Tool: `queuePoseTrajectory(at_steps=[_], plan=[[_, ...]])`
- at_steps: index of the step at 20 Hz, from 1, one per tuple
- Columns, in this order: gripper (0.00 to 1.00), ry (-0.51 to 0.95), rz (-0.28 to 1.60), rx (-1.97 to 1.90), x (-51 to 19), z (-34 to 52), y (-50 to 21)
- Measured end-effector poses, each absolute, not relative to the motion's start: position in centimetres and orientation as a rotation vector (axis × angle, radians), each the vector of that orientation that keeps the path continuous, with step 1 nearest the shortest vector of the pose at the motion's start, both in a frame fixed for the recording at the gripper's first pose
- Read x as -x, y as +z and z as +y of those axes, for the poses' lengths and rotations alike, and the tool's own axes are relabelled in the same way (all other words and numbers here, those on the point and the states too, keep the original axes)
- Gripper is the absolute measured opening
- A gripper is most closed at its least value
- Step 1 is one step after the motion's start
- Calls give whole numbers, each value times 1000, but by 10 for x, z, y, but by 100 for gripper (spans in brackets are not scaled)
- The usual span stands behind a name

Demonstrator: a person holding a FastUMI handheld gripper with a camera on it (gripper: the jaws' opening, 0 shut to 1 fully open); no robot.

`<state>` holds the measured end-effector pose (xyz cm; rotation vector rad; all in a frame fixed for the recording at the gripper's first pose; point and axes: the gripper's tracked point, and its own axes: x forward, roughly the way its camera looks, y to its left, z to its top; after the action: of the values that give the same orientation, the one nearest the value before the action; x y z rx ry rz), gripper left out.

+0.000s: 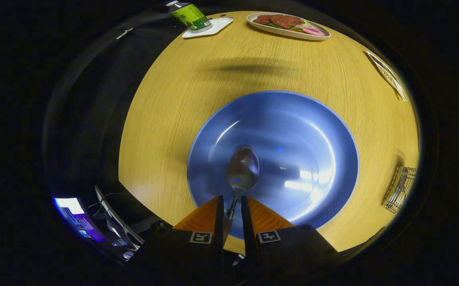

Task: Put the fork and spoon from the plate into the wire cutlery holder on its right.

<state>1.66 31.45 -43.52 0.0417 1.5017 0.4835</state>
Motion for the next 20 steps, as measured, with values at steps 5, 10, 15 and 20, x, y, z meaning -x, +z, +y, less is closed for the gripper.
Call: queuePoseTrajectory(at_steps=[5, 10, 15, 20], plan=[[17, 443, 1492, -29, -26, 307, -443], [8, 464, 1478, -69, -28, 294, -432], [8, 470, 1432, -164, -40, 278, -403], [8, 500, 1368, -223, -48, 252, -361]])
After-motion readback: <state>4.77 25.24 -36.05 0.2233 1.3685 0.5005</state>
